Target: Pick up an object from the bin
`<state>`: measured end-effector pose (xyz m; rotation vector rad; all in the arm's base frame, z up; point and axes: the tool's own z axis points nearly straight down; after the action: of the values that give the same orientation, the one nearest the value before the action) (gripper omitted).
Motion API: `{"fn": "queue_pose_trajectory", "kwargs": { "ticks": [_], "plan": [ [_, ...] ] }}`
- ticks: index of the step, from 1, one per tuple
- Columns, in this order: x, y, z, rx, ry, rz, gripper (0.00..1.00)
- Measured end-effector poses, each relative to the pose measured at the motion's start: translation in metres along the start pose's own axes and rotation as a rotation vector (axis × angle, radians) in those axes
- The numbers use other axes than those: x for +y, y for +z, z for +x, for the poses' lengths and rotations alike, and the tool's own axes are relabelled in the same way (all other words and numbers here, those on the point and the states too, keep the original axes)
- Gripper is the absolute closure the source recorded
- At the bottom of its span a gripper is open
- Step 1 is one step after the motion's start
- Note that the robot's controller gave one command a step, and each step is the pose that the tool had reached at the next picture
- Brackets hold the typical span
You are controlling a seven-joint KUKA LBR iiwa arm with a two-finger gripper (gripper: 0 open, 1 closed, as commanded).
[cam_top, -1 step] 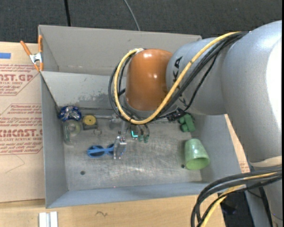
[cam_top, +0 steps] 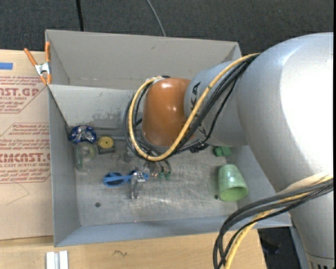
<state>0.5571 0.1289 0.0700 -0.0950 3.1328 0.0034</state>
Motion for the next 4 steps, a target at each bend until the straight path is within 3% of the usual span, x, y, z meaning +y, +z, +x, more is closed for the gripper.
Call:
{"fn": "queue_pose_trajectory", "kwargs": {
  "ticks": [4],
  "plan": [
    [0.0021,-0.0034,-0.0026,0.006,-0.001,0.000,0.00]
  ]
}}
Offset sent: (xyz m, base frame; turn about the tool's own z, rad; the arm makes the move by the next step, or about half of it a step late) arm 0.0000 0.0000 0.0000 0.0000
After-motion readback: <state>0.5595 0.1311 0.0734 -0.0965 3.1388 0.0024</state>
